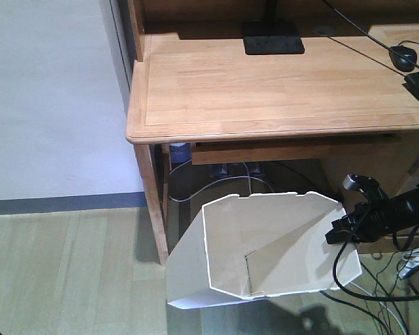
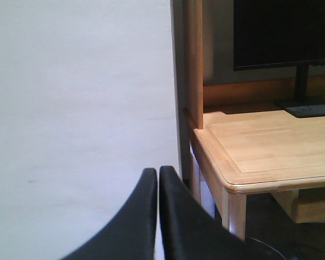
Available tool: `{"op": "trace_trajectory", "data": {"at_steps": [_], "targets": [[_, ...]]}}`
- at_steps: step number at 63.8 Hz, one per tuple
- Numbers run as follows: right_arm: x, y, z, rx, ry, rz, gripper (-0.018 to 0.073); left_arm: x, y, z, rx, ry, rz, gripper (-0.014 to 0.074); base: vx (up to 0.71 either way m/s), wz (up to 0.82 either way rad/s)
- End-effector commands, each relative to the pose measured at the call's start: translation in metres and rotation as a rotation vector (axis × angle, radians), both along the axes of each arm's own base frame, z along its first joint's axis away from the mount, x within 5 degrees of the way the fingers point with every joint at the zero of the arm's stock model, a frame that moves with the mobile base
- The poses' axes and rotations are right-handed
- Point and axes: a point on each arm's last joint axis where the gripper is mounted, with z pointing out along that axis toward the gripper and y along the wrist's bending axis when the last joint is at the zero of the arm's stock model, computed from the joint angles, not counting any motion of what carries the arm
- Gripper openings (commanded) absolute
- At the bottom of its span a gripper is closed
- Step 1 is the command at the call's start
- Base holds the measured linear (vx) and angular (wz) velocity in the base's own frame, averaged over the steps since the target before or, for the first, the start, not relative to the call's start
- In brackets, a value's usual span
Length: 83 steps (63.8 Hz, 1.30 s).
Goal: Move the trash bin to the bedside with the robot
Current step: 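Close the right gripper on the bin rim and lift it slightly, then hold the bin in the right gripper while the base turns toward the bed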
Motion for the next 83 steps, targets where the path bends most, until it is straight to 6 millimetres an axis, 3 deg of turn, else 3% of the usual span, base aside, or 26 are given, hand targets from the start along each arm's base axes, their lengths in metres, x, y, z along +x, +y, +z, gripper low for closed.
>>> {"op": "trace_trajectory", "data": {"at_steps": [1,38,83], "targets": [[0.0085,0.0118,0.0382,0.217,-0.045,-0.004,-0.0003,-0.0002,-0.0005,0.0031,-0.023,-0.070,-0.009,-0.0006,0.00,0.00],[0.0085,0.0118,0.0382,0.217,-0.045,-0.004,-0.0003,-0.0002,-0.0005,0.0031,-0.023,-0.070,-0.009,-0.0006,-0.03,0.12],[0.0085,0.0118,0.0382,0.217,-0.045,-0.004,-0.0003,-0.0002,-0.0005,0.0031,-0.023,-0.070,-0.009,-0.0006,-0.08,0.49]]}}
